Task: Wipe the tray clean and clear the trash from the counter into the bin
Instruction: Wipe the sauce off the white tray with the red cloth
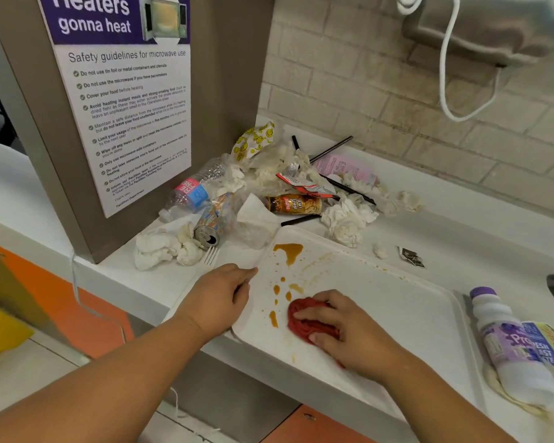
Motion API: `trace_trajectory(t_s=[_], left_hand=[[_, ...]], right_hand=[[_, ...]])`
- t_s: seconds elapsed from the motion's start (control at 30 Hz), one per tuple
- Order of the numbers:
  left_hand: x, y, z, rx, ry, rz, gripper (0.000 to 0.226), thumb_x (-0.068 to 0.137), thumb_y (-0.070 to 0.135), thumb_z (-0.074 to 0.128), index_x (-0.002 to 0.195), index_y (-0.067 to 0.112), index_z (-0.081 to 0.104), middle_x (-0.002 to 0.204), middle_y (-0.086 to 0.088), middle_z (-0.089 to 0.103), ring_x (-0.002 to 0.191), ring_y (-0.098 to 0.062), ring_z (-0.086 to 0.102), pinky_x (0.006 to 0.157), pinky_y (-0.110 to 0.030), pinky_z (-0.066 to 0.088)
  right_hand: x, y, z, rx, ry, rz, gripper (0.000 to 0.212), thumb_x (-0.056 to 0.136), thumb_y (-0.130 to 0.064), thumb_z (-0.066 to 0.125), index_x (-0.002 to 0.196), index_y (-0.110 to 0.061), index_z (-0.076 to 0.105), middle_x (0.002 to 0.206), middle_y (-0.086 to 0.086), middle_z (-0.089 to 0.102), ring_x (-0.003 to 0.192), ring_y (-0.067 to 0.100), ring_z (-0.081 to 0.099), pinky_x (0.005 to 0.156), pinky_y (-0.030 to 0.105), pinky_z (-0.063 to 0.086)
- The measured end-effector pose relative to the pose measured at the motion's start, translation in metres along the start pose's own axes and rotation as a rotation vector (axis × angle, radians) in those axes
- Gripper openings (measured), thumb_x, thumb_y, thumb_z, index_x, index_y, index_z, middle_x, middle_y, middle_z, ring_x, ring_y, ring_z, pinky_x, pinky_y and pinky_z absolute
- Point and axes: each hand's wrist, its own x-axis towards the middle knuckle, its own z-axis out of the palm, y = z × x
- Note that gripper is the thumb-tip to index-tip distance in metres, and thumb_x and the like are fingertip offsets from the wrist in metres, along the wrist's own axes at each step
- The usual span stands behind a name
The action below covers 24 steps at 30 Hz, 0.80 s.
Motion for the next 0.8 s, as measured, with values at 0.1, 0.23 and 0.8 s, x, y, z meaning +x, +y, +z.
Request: trace_trajectory(t_s=[0.1,0.23,0.8], left_hand=[[0.000,0.001,0.000,-0.007,0.004,-0.008,0.046,0.088,0.032,0.038,0.128,0.023,0.057,0.080,0.017,0.046,0.079,-0.002,0.047,0.066,-0.001,0.029],[0.000,0.001,-0.001,-0.012,0.004,-0.009,0.041,0.090,0.029,0.042,0.128,0.023,0.058,0.082,0.014,0.049,0.079,-0.002,0.048,0.067,-0.001,0.029],[0.000,0.000,0.001,0.015,0.002,-0.015,0.036,0.094,0.023,0.046,0.128,0.023,0.057,0.087,0.013,0.051,0.081,-0.003,0.047,0.067,-0.001,0.028]], right_hand=[[0.013,0.012,-0.002,-0.015,0.198,0.166,0.038,0.089,-0.027,0.062,0.125,-0.039,0.058,0.123,-0.012,0.042,0.118,0.013,0.044,0.108,0.028,0.035],[0.012,-0.003,0.011,-0.056,0.137,0.065,0.039,0.090,-0.034,0.059,0.128,-0.042,0.054,0.124,-0.014,0.038,0.116,0.010,0.041,0.107,0.025,0.034],[0.031,0.002,-0.004,-0.074,0.092,0.081,0.039,0.091,-0.027,0.060,0.128,-0.039,0.056,0.130,-0.009,0.041,0.120,0.014,0.041,0.108,0.025,0.033]])
